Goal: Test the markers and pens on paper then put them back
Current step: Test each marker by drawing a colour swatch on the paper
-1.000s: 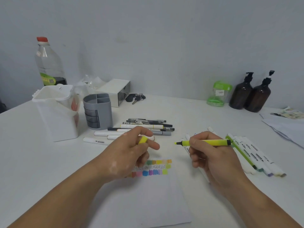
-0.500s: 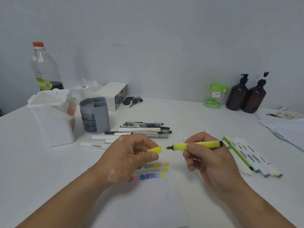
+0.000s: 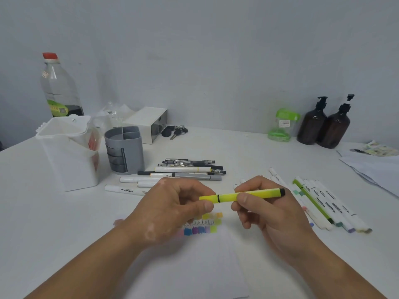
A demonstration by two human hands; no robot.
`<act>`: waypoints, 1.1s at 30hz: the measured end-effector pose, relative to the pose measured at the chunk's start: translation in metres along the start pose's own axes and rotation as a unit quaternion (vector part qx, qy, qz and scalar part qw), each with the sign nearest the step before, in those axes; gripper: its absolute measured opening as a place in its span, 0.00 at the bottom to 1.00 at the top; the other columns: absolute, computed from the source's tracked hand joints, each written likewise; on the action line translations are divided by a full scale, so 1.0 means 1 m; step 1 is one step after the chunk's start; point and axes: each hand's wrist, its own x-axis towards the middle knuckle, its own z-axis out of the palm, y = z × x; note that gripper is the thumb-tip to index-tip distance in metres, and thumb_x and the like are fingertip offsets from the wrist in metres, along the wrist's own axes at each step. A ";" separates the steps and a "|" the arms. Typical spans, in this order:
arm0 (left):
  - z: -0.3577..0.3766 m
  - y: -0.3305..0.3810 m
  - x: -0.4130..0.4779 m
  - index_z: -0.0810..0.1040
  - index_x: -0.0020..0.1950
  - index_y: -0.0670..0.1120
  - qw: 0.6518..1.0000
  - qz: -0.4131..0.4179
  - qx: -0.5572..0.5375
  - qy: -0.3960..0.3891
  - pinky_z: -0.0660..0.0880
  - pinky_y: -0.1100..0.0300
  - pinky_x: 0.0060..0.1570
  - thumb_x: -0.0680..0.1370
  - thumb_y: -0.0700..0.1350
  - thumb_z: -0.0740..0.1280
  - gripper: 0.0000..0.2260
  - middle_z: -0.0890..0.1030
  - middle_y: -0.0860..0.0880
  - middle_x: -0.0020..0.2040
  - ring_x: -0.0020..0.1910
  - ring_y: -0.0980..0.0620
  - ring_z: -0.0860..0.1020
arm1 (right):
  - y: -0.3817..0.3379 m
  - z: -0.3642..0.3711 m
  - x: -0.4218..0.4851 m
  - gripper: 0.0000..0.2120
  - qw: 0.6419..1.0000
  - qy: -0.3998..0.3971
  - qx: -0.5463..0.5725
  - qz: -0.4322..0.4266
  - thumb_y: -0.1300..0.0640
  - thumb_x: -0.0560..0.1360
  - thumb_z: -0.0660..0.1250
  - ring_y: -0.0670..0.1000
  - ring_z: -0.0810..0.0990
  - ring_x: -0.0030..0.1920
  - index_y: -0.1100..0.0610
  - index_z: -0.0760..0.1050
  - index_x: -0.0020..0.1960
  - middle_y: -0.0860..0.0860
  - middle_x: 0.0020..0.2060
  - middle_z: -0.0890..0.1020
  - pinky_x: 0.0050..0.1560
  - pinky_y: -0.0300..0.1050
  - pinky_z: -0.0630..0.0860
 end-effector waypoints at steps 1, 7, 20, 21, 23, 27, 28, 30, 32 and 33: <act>0.000 0.000 0.000 0.86 0.47 0.53 1.000 0.004 -0.011 0.002 0.72 0.68 0.31 0.75 0.42 0.75 0.05 0.83 0.55 0.33 0.29 0.60 0.76 | 0.000 0.000 0.000 0.10 1.000 -0.001 0.004 0.003 0.48 0.64 0.75 0.52 0.79 0.31 0.52 0.84 0.43 0.60 0.36 0.85 0.31 0.41 0.76; -0.001 0.002 -0.003 0.87 0.47 0.49 0.998 0.016 -0.050 0.021 0.73 0.69 0.33 0.75 0.41 0.75 0.04 0.81 0.52 0.30 0.28 0.56 0.76 | 0.000 0.001 -0.001 0.11 0.999 -0.002 0.034 0.013 0.49 0.64 0.77 0.52 0.79 0.31 0.53 0.85 0.44 0.60 0.37 0.85 0.31 0.41 0.76; -0.004 0.005 -0.003 0.87 0.47 0.52 0.998 0.027 -0.049 0.024 0.80 0.51 0.37 0.75 0.43 0.75 0.05 0.83 0.47 0.34 0.32 0.53 0.80 | 0.004 0.005 0.000 0.06 0.997 0.000 0.070 0.036 0.53 0.68 0.76 0.52 0.82 0.34 0.54 0.86 0.44 0.59 0.37 0.85 0.34 0.42 0.79; -0.005 0.005 -0.003 0.87 0.47 0.54 0.999 0.022 -0.031 0.024 0.81 0.45 0.41 0.75 0.45 0.75 0.04 0.84 0.47 0.35 0.33 0.53 0.80 | 0.003 0.005 0.000 0.09 0.998 0.001 0.056 0.032 0.51 0.66 0.77 0.52 0.82 0.34 0.54 0.86 0.45 0.58 0.37 0.85 0.35 0.42 0.79; -0.007 0.003 -0.002 0.86 0.48 0.57 0.999 0.012 -0.018 0.027 0.80 0.43 0.47 0.75 0.47 0.74 0.05 0.84 0.49 0.35 0.34 0.54 0.80 | 0.001 0.004 0.000 0.14 1.000 0.004 0.014 0.022 0.47 0.65 0.76 0.52 0.81 0.34 0.53 0.86 0.47 0.57 0.37 0.85 0.35 0.42 0.78; -0.016 -0.001 0.001 0.86 0.49 0.57 0.999 -0.004 -0.007 0.051 0.80 0.50 0.49 0.76 0.44 0.74 0.07 0.84 0.50 0.38 0.36 0.56 0.79 | -0.003 0.000 -0.003 0.06 0.992 -0.006 -0.123 -0.004 0.54 0.69 0.76 0.47 0.79 0.32 0.49 0.88 0.46 0.50 0.33 0.84 0.34 0.40 0.77; -0.015 -0.001 0.001 0.86 0.49 0.57 0.999 -0.011 0.005 0.050 0.81 0.49 0.49 0.77 0.43 0.73 0.08 0.84 0.50 0.39 0.36 0.56 0.79 | -0.003 0.000 -0.003 0.05 0.980 -0.003 -0.199 -0.009 0.54 0.69 0.78 0.45 0.79 0.32 0.47 0.87 0.44 0.48 0.33 0.84 0.34 0.39 0.77; -0.011 -0.003 0.002 0.85 0.50 0.58 0.999 -0.028 0.019 0.041 0.81 0.39 0.46 0.78 0.43 0.72 0.09 0.83 0.49 0.40 0.38 0.55 0.79 | 0.000 0.003 -0.005 0.04 0.944 -0.001 -0.328 -0.012 0.53 0.71 0.79 0.40 0.78 0.31 0.45 0.85 0.42 0.44 0.32 0.84 0.35 0.33 0.74; -0.005 -0.003 0.001 0.83 0.52 0.60 0.999 -0.036 0.014 0.032 0.79 0.33 0.42 0.78 0.44 0.72 0.10 0.81 0.52 0.39 0.38 0.56 0.80 | 0.003 0.010 -0.006 0.03 0.922 -0.009 -0.388 -0.004 0.51 0.71 0.77 0.40 0.77 0.30 0.45 0.84 0.41 0.40 0.31 0.83 0.34 0.32 0.72; -0.004 -0.003 0.001 0.82 0.54 0.61 0.999 -0.030 0.006 0.032 0.79 0.31 0.42 0.77 0.44 0.72 0.12 0.81 0.53 0.39 0.38 0.56 0.81 | 0.004 0.012 -0.006 0.03 0.914 -0.008 -0.405 -0.003 0.50 0.71 0.77 0.40 0.77 0.31 0.46 0.83 0.40 0.37 0.31 0.82 0.33 0.32 0.72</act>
